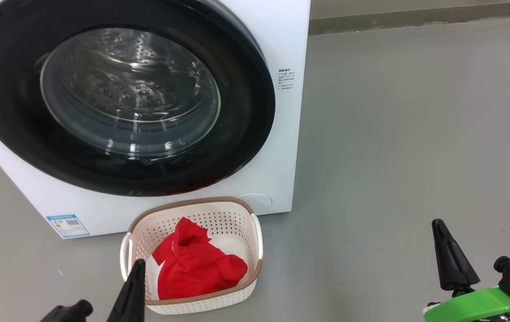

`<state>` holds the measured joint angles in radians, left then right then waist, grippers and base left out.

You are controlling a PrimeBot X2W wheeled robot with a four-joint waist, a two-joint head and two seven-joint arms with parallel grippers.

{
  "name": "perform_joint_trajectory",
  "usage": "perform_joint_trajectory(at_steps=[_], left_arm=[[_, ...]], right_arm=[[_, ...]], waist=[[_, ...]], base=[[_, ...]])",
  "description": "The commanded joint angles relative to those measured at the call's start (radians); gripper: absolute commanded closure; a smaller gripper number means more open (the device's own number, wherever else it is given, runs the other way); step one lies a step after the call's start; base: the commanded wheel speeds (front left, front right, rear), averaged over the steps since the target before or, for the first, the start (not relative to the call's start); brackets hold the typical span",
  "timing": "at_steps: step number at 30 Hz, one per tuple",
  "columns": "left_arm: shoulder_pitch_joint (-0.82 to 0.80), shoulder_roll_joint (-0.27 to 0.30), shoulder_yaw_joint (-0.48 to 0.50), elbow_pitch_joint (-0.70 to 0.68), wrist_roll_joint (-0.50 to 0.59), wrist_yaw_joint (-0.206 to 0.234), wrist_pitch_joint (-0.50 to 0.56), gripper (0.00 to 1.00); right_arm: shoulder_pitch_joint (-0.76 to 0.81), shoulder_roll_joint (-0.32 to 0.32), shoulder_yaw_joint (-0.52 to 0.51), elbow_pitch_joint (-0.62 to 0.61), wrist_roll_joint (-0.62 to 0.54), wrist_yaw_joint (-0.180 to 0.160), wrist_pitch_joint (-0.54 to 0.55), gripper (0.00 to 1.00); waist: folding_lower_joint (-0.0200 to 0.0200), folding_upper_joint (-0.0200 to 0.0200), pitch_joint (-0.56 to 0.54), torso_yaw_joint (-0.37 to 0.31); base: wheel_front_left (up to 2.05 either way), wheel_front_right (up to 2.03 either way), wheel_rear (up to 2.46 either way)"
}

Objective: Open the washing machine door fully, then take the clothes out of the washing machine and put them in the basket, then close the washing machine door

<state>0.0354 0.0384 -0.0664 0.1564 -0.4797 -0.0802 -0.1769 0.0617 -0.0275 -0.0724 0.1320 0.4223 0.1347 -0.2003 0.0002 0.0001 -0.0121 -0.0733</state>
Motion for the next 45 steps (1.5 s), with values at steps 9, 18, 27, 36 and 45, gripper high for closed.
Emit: perform_joint_trajectory(at_steps=[9, 18, 27, 36, 45], left_arm=[[-0.053, 0.004, 0.033, -0.008, -0.134, -0.014, 0.033, 1.00], [-0.062, 0.004, 0.048, 0.002, -0.234, -0.018, 0.059, 1.00], [-0.070, 0.005, 0.061, 0.011, -0.323, -0.021, 0.082, 1.00], [-0.079, 0.006, 0.076, 0.021, -0.423, -0.024, 0.108, 1.00], [-0.088, 0.007, 0.091, 0.030, -0.523, -0.028, 0.134, 1.00]], right_arm=[[-0.056, -0.022, 0.009, -0.007, 0.145, -0.001, 0.031, 1.00], [-0.067, -0.026, 0.009, 0.004, 0.254, -0.001, 0.055, 1.00], [-0.077, -0.029, 0.009, 0.015, 0.351, -0.002, 0.076, 1.00], [-0.088, -0.033, 0.008, 0.027, 0.460, -0.002, 0.102, 1.00], [-0.099, -0.035, 0.007, 0.039, 0.567, -0.002, 0.127, 1.00]], waist=[[-0.0002, -0.0001, 0.002, 0.008], [-0.0002, -0.0001, 0.003, 0.014], [-0.0002, -0.0001, 0.004, 0.020], [-0.0002, -0.0001, 0.006, 0.027], [-0.0002, -0.0001, 0.007, 0.033]], base=[[0.00, 0.00, 0.00], [0.00, 0.00, 0.00], [0.00, 0.00, 0.00], [0.00, 0.00, 0.00], [0.00, 0.00, 0.00]])
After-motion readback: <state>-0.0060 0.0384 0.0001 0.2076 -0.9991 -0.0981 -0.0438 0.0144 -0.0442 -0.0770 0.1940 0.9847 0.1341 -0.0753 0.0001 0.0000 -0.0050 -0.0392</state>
